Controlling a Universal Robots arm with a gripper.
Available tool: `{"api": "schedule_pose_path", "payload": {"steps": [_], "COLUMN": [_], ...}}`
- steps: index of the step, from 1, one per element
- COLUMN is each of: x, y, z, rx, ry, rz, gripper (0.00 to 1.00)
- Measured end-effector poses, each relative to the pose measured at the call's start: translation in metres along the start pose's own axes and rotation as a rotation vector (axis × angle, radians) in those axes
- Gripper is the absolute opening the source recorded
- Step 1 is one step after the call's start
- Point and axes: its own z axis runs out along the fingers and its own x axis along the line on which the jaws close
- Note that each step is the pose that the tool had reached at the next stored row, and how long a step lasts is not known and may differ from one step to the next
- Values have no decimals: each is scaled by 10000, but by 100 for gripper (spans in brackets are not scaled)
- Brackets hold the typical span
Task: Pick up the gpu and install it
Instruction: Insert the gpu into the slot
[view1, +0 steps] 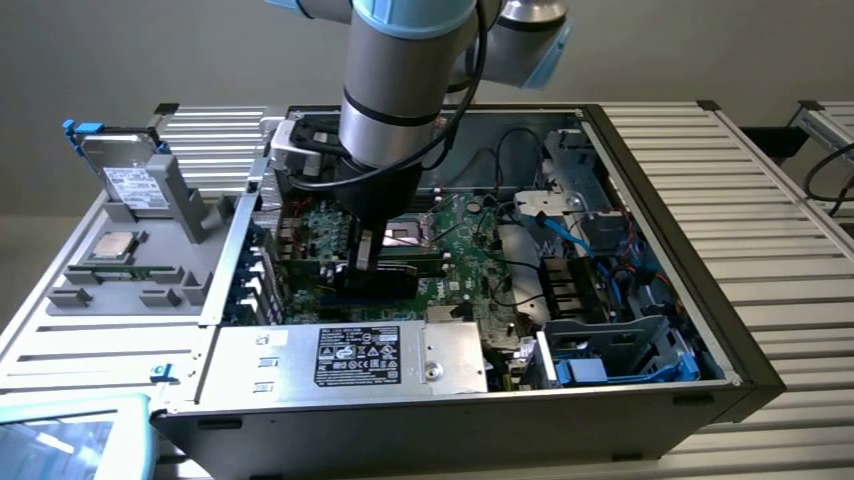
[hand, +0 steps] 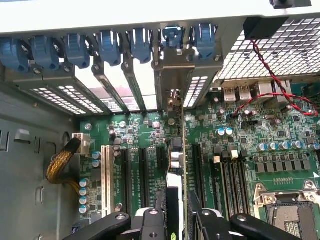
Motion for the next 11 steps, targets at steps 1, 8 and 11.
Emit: {"api": "schedule_pose_path", "payload": {"steps": [1,8,11], "x": [0,-31,-32], "y": [0,8,8], "z": [0,0,-4], "rx": [0,20,36], "ry": [1,17,39], "rz": [0,4,6], "gripper": [27,27,27]}}
